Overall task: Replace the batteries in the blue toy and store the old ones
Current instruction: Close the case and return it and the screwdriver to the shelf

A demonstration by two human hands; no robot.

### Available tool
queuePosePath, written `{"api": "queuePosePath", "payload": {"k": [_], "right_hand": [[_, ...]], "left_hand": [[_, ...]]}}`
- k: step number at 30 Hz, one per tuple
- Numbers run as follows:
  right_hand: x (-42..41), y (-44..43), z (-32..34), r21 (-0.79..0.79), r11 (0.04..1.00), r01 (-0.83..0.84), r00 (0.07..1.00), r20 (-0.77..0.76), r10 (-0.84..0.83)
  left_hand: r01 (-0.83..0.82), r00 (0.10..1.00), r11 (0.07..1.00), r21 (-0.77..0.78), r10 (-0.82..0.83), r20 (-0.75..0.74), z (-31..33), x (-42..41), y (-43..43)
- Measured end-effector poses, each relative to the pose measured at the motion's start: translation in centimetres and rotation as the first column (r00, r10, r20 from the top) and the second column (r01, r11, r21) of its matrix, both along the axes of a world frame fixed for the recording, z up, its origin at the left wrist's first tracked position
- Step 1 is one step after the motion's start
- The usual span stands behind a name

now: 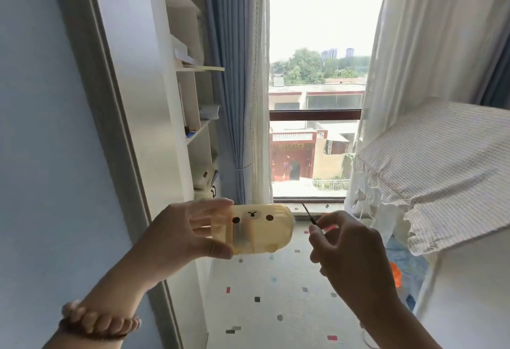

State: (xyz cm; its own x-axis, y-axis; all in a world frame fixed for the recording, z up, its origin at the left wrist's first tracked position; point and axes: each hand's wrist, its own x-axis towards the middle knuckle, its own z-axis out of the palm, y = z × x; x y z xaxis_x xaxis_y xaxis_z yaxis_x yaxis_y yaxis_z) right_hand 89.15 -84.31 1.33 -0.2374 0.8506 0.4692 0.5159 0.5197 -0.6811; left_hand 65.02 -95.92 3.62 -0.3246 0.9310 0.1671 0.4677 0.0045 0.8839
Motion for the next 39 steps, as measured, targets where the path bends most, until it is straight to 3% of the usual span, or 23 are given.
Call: {"api": "queuePosePath", "payload": {"k": [22,39], "right_hand": [[-14.8,37.0,-2.3,-0.065,0.992,0.110,0.994,0.022,-0.108],[-26.1,67.2,-2.6,-0.036,0.999,0.026,0.997,0.078,-0.023]], "left_hand": [[0.105,0.994,0.994,0.021,-0.106,0.033,-3.0,-17.8,38.6],[0.037,0.999,0.998,0.057,-0.038,0.023,-2.1,-29.1,65.0]]}}
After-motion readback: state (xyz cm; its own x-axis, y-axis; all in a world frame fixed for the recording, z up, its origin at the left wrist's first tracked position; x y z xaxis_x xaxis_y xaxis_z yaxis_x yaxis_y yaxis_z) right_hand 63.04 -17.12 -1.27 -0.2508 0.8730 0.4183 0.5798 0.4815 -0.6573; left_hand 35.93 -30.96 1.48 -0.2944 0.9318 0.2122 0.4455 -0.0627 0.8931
